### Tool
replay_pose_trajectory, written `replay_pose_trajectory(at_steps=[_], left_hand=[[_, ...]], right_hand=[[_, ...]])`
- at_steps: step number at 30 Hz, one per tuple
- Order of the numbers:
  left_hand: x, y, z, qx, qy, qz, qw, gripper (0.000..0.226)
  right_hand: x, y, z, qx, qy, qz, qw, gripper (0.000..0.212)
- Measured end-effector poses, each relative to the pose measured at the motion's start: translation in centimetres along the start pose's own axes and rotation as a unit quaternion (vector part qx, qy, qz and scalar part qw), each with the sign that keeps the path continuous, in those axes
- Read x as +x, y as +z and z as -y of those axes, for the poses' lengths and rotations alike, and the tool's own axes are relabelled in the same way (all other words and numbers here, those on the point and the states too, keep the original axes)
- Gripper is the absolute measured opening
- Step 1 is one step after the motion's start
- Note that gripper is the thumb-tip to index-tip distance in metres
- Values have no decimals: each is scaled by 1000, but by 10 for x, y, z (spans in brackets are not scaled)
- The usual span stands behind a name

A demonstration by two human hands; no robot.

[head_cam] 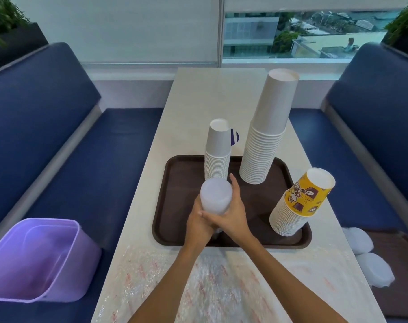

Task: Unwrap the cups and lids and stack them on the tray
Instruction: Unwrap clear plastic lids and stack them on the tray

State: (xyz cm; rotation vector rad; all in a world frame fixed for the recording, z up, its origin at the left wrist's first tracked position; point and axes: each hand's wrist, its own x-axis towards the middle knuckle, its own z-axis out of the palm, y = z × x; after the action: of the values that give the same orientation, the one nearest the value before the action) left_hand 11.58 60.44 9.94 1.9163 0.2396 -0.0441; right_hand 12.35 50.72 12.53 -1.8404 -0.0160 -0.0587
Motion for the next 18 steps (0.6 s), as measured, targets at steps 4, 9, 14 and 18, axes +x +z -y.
replay_pose_trajectory(at_steps=[4, 9, 14, 18], left_hand=[[3, -1, -2, 47, 27, 19, 998, 77], [11, -37, 9, 104, 45, 117, 987, 81], [22, -70, -19, 75, 99, 21, 992, 50], [31, -68, -73, 80, 143, 49, 985, 46]], right_hand=[[7, 4, -4, -4, 25, -43, 999, 116], [13, -2, -6, -9, 35, -14, 999, 96], [16, -8, -11, -25, 38, -6, 999, 90], [17, -8, -9, -24, 43, 0, 999, 88]])
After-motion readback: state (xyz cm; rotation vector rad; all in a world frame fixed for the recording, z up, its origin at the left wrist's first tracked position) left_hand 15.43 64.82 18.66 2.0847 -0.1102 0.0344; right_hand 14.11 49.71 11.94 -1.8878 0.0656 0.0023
